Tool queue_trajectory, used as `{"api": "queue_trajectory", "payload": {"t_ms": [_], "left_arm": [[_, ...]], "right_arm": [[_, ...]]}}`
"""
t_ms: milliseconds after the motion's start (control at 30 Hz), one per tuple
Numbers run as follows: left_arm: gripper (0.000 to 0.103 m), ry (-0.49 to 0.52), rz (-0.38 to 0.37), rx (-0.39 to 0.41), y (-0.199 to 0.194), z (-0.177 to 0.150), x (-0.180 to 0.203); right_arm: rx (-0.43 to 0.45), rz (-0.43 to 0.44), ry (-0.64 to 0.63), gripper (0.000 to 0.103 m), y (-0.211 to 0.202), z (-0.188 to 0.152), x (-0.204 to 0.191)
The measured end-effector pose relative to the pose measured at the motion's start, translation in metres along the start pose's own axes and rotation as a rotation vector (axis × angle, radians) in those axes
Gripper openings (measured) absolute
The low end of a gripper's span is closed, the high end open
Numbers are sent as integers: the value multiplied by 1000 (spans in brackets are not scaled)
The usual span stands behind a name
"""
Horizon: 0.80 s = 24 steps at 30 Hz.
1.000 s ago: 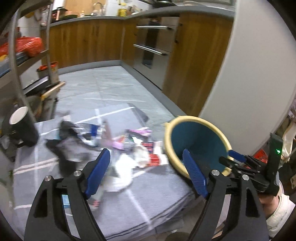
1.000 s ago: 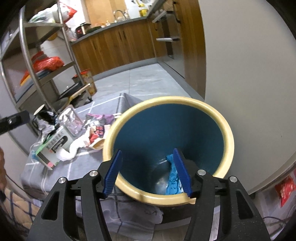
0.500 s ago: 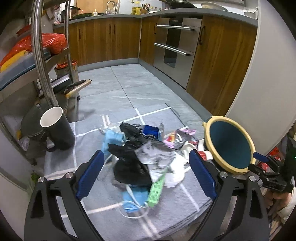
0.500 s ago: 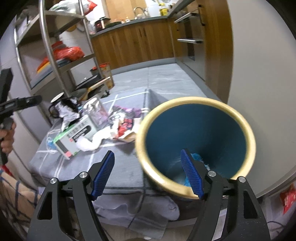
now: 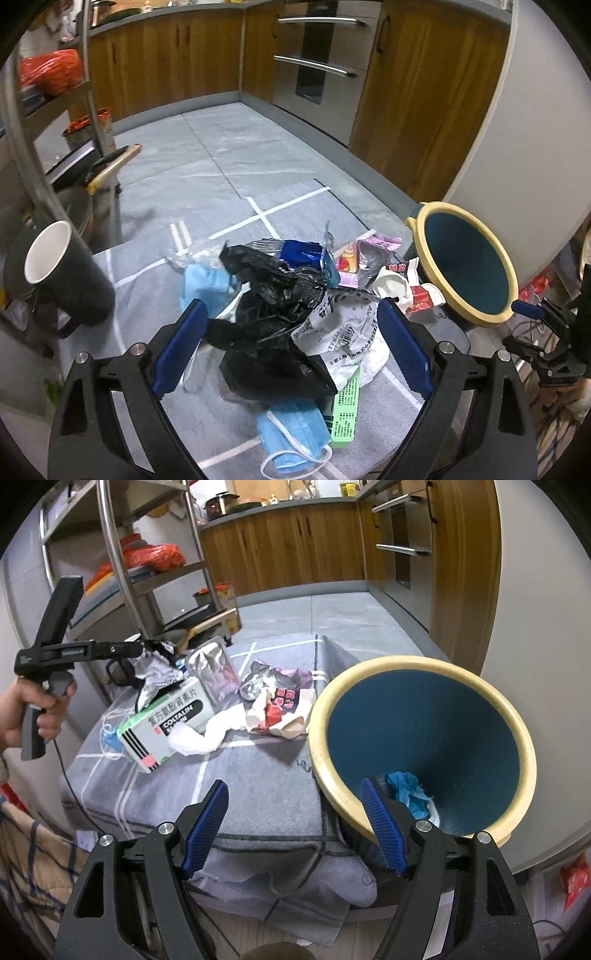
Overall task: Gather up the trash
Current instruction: 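Move the left tool back to the table and grasp the black bag, then grasp the blue face mask with the right tool while the left tool holds the black bag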
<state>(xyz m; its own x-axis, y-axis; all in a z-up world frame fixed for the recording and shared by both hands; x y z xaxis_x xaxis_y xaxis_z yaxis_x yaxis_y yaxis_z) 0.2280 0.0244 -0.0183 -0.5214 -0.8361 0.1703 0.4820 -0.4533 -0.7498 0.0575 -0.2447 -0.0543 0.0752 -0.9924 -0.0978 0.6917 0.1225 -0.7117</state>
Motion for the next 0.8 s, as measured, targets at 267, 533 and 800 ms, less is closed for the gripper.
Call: {"api": "queue_trajectory", "payload": {"t_ms": [267,533,800], "left_arm": [[36,57,1,-57,6,-5,5],[15,28,32,-11,-5,-8,-1],[11,-57,39,100,-33,-12,-9]], "right_arm": [[-13,7,3,75,2,1,-3],[-20,46,-24,75,11,9,-23],[-41,126,-94,75,18,11,-73]]}}
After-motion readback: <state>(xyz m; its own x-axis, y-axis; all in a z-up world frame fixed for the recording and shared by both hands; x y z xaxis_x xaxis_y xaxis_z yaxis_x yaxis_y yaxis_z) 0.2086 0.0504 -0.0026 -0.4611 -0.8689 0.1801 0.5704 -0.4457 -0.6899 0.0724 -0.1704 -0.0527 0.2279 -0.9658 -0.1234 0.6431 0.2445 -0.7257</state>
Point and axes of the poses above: each gripper's, at about its wrist camera, not at the fingertips, and y roughly the way its jaws point, x to its right, z to its top, the point moved 1 cm from there along y, roughly the way its jaws point, and after that the axes turned 5 degrees about -z, right-handed, at the moved point
